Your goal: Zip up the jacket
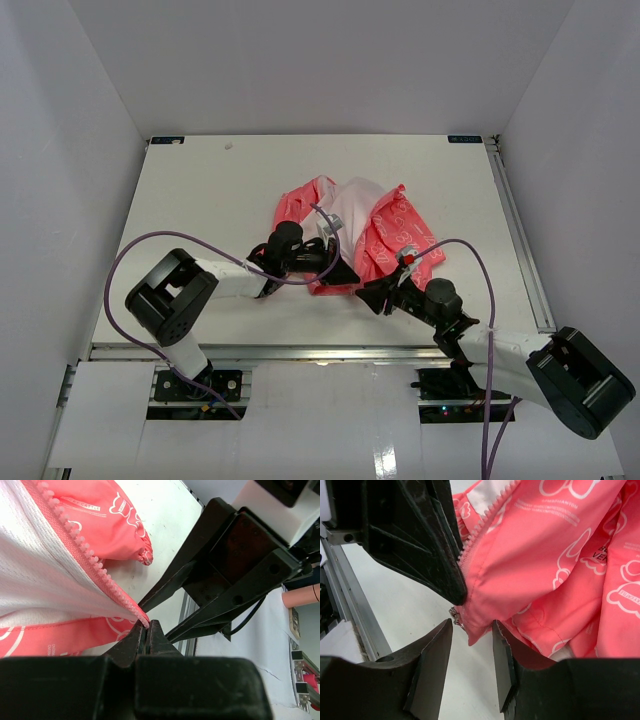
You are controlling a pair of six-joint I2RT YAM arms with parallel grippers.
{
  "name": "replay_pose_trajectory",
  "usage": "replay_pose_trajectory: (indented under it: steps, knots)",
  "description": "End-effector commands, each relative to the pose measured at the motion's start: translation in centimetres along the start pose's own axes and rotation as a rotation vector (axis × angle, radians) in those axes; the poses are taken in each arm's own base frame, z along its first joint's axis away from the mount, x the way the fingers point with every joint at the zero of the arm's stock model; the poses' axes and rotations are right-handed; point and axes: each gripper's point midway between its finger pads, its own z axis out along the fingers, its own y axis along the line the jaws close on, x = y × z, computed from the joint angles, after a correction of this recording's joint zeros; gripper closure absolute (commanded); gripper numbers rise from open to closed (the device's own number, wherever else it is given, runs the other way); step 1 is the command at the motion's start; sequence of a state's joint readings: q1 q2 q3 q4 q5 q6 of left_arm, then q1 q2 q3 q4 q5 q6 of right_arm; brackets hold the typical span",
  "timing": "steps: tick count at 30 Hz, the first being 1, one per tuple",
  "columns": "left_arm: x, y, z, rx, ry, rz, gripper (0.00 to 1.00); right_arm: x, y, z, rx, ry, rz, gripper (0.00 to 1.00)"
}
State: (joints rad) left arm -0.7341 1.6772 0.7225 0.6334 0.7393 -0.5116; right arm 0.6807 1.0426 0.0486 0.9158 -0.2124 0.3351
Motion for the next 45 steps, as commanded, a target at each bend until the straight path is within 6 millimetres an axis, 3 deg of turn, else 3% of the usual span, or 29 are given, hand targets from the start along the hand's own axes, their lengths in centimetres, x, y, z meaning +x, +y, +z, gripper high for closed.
replay_pose_trajectory:
  steps: [1,20,45]
  knots:
    - [-1.6,-2.1,-0.7,0.068,-0.037,0.049,1.00,-1.5,0.5,0.7,-0.035,-0.045,-0.034,0.56]
    - [-1.5,-2.2,-0.9,0.079,-0.040,0.040,1.00,-2.6,1.1,0.9,-0.066,-0.103,-0.036,0.58]
    - [-1.8,-2.0,-1.4,0.079,-0.053,0.029,1.00,-1.8,1.1,0.6,-0.069,-0.071,-0.037,0.77]
